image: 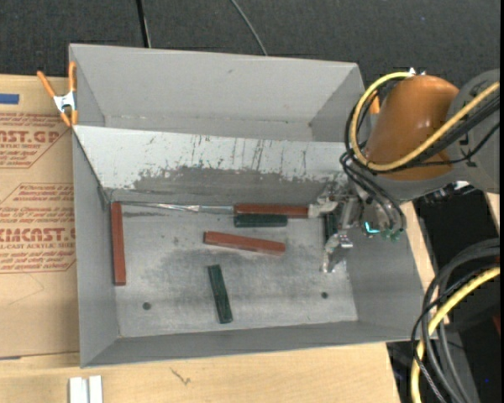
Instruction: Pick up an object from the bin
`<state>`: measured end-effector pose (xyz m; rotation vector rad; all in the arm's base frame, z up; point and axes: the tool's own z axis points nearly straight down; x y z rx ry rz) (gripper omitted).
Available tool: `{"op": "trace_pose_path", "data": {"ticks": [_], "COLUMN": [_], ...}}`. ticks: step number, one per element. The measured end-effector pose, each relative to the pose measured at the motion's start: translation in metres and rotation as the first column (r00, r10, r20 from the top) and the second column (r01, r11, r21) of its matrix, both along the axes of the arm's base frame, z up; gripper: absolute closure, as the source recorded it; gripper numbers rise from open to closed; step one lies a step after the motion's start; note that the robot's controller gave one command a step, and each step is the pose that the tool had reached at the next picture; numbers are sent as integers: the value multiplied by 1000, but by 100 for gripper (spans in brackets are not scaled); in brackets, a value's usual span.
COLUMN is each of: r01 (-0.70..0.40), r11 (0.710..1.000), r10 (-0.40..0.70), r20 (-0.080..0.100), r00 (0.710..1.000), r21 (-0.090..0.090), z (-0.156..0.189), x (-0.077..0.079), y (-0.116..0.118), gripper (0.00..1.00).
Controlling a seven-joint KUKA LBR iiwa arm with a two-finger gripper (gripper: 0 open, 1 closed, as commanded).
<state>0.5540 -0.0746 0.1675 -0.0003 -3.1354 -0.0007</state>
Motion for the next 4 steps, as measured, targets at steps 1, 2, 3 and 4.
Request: {"op": "trace_pose_path", "data": {"ticks": [1,2,3,4], "r01": [-1,-49,22,9], "r11": [1000,999,1000,1000], "r10": [1,49,-22,-9], "r20": [8,14,14,28], "r00": [1000,999,1000,1000], "r21": [-1,-2,2,-1], "z": [5,-50,-81,-89], "x": [2,-10,8,21], "y": [0,54,73,90], "gripper": [0,0,0,100]}}
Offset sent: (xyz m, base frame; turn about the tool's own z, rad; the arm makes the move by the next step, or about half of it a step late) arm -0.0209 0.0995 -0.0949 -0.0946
